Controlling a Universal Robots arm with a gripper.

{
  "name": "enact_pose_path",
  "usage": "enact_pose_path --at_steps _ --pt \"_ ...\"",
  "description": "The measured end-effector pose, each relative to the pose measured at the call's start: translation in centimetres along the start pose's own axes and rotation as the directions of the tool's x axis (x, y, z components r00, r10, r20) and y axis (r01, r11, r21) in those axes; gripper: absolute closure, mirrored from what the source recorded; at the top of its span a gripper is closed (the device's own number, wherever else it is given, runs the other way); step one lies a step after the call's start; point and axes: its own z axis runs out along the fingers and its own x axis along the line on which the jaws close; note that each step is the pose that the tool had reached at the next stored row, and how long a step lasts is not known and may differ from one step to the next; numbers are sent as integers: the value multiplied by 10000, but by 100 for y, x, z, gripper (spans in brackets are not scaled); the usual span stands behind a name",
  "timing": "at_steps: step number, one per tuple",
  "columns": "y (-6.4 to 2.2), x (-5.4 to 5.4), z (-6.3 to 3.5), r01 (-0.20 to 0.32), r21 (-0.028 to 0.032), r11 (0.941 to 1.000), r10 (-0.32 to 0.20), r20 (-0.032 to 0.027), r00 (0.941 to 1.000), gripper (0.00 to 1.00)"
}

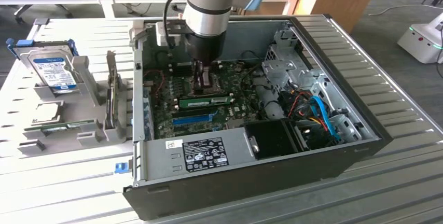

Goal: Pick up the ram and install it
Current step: 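Press down the ram until it locks into place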

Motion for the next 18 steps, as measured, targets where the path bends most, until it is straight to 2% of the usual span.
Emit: enact_pose_path --at_steps 18 --pt "25 1 21 1 0 10000 -1 0 10000 89"
